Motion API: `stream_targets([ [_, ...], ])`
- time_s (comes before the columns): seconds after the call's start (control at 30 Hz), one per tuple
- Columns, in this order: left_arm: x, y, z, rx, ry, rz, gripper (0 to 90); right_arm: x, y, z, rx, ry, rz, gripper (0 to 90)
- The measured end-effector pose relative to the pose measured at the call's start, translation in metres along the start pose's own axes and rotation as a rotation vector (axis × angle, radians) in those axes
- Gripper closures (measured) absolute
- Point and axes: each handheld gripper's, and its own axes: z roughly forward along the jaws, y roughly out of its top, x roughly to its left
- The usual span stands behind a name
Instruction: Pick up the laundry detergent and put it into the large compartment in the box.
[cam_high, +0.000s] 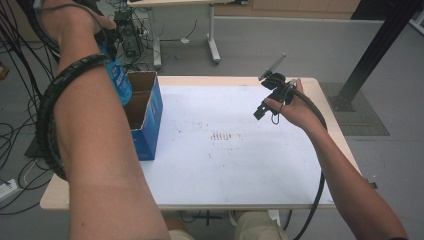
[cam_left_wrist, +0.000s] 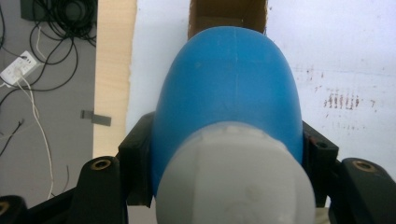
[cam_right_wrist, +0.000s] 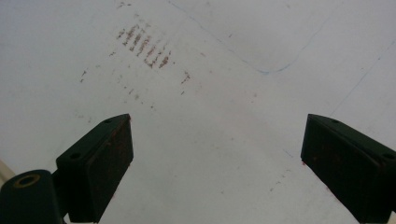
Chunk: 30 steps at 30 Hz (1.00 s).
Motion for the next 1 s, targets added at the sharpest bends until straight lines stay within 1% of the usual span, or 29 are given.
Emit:
stream_targets([
  [0.2,0.001,0.001,0.018,0.011,0.001,-0.001,37.4,0.000,0.002,0.002,0.009,0.000,0.005,9.4],
  [0.4,0.003,0.000,0.038,0.021,-0.003,-0.007,37.5,0.002,0.004,0.004,0.010,-0.004,-0.002,9.4],
  [0.57,0.002,0.000,0.053,0.030,0.000,0.000,37.5,0.003,0.005,0.005,0.012,-0.004,-0.003,9.4],
  [0.77,0.002,-0.001,0.072,0.043,-0.014,0.003,37.5,0.005,0.006,0.007,0.018,-0.001,-0.003,9.4],
  [0.83,0.001,-0.002,0.078,0.044,-0.015,0.005,37.5,0.005,0.006,0.007,0.017,0.000,-0.009,9.4],
  [1.0,-0.001,-0.003,0.096,0.054,-0.014,0.008,37.4,0.006,0.006,0.009,0.020,-0.001,-0.004,9.4],
])
